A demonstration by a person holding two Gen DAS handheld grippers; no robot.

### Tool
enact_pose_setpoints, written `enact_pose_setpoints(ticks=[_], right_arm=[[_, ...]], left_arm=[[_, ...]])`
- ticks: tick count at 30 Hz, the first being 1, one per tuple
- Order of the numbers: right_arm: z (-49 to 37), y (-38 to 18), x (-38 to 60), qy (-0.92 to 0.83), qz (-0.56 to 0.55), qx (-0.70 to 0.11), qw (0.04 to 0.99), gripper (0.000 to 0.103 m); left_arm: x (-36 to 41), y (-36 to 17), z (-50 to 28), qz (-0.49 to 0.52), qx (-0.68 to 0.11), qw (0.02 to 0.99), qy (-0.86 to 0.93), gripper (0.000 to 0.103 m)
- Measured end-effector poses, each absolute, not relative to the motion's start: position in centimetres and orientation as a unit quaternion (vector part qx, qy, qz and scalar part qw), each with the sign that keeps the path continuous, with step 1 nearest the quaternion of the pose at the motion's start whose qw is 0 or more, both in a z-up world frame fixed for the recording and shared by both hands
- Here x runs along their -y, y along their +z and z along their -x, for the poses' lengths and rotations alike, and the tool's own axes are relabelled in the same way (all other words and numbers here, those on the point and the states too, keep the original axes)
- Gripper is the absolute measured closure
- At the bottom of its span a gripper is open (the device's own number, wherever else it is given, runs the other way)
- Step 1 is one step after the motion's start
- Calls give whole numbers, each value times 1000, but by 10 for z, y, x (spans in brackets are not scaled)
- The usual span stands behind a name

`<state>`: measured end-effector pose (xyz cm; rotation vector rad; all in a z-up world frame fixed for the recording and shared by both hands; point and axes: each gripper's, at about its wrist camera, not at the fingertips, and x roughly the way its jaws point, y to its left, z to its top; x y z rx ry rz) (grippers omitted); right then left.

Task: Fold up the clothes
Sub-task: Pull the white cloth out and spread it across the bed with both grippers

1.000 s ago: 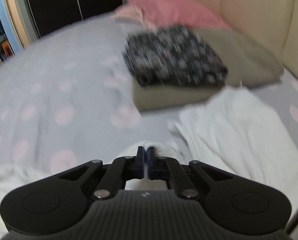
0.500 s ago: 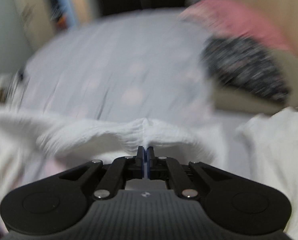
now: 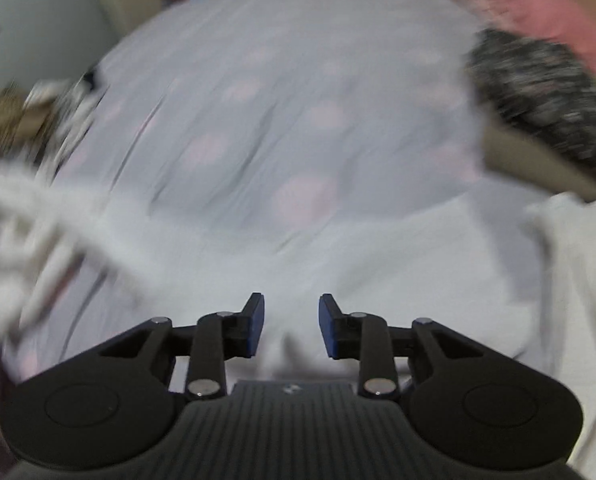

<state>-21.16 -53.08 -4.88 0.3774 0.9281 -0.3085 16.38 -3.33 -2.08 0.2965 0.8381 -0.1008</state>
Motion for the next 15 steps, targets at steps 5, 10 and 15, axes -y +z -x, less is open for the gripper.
enact_pose_setpoints(ticks=[5,10,15], right_arm=[[180,-81,598,-253,-192,-449,835,65],[156,-126,639,-299,-197,-467,809,61],[142,-137,649,-311,-196,-467,804,58]], left_arm=[[40,-25,-167,-145,-403,902,-46,99],[43,-26,-169,-139,-401,905,-40,99],[45,-28,-169,-138,-398,906,-34,99]])
